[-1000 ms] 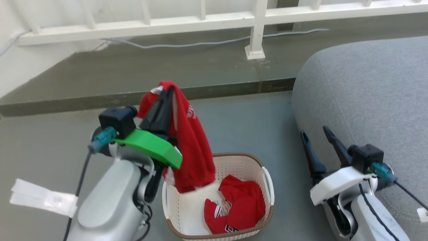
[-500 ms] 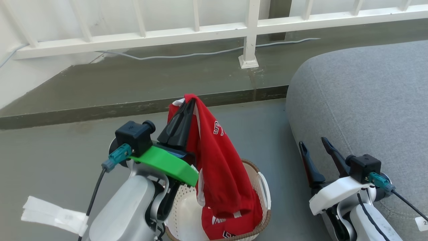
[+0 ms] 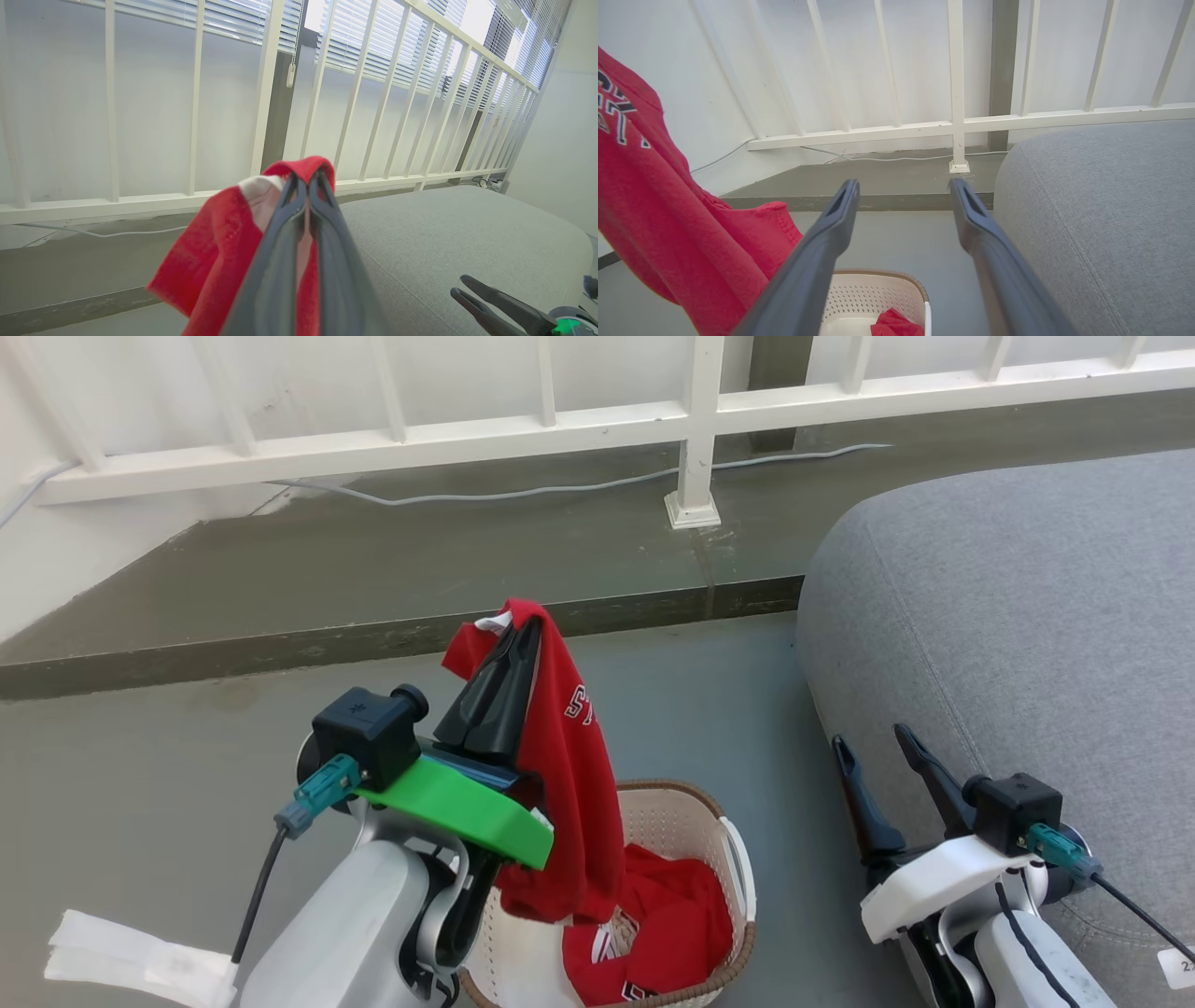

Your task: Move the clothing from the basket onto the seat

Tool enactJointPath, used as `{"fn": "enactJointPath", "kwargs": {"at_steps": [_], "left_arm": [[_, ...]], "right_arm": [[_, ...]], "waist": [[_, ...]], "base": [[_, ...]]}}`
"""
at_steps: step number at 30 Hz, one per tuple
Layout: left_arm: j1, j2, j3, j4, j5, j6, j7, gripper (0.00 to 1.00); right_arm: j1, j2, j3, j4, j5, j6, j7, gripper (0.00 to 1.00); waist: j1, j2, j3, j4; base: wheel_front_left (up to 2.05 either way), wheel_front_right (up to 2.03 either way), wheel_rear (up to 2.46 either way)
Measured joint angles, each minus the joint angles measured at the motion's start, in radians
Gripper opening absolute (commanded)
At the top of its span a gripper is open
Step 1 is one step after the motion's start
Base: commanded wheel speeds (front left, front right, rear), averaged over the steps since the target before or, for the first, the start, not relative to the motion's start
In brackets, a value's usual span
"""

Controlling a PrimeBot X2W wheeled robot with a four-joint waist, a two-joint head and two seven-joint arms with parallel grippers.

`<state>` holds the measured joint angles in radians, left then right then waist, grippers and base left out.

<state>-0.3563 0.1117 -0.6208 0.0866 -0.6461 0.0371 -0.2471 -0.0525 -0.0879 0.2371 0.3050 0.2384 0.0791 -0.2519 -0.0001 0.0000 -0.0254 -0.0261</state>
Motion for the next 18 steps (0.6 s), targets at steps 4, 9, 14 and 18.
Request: {"fn": "enactJointPath", "kwargs": {"at_steps": [4,9,14,18], "left_arm": [[0.009,0.003,-0.002,-0.014,0.001,0.007,0.007,0.0],[0.013,0.009,-0.006,-0.035,0.003,0.009,0.018,0.0],[0.02,0.015,-0.011,-0.05,0.003,0.017,0.027,0.0],[0.024,0.021,-0.017,-0.065,0.003,0.018,0.034,0.0]], "right_arm": [[0.0,0.001,0.002,-0.01,0.0,0.0,0.0,1.0],[-0.002,0.003,0.02,-0.041,0.0,0.0,0.0,1.0],[-0.026,0.017,0.064,-0.101,0.004,0.012,0.001,1.0],[-0.056,0.022,0.125,-0.163,0.009,0.026,0.007,1.0]], "waist": [[0.0,0.0,0.0,0.001],[0.0,0.0,0.001,0.001],[0.0,0.0,0.001,0.001],[0.0,0.0,0.001,0.002]], "base": [[0.0,0.0,0.0],[0.0,0.0,0.0],[0.0,0.0,0.0],[0.0,0.0,0.0]]}}
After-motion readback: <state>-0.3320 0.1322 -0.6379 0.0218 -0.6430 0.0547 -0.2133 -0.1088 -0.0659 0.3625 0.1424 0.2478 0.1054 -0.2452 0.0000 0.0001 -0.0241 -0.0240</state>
